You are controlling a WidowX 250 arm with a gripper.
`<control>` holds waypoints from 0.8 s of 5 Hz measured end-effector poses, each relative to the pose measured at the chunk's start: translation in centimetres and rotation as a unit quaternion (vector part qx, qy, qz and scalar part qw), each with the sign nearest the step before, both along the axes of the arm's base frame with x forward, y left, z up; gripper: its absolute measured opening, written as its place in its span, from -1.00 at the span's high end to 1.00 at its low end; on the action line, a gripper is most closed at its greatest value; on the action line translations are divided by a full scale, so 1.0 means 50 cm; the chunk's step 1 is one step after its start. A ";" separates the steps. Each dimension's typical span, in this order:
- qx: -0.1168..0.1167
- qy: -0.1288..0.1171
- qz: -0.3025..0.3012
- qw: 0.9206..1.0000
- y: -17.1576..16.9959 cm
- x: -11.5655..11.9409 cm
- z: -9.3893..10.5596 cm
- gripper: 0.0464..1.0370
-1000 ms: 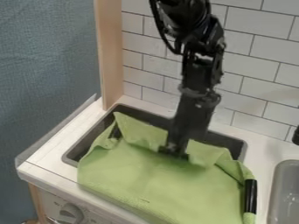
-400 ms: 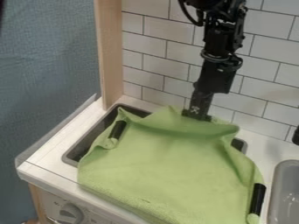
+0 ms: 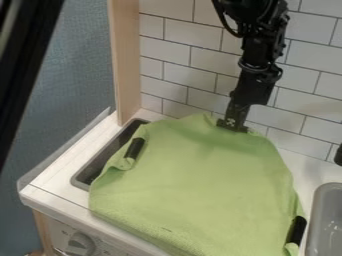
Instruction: Unfold the cloth from center to top
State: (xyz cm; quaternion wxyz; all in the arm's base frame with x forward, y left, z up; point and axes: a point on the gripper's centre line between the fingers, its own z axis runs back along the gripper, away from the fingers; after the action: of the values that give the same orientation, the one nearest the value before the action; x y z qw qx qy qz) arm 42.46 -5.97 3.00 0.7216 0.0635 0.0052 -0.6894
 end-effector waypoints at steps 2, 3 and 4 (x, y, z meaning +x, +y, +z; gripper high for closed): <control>0.030 -0.084 -0.047 0.995 0.018 0.032 -0.043 0.99; 0.029 -0.083 -0.047 0.995 0.017 0.032 -0.051 0.93; 0.028 -0.054 -0.045 0.997 0.016 0.019 -0.079 0.60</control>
State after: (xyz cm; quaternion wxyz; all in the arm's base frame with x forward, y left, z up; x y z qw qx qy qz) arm 43.41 -5.19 -0.95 0.6873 0.1210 -0.0172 -0.7160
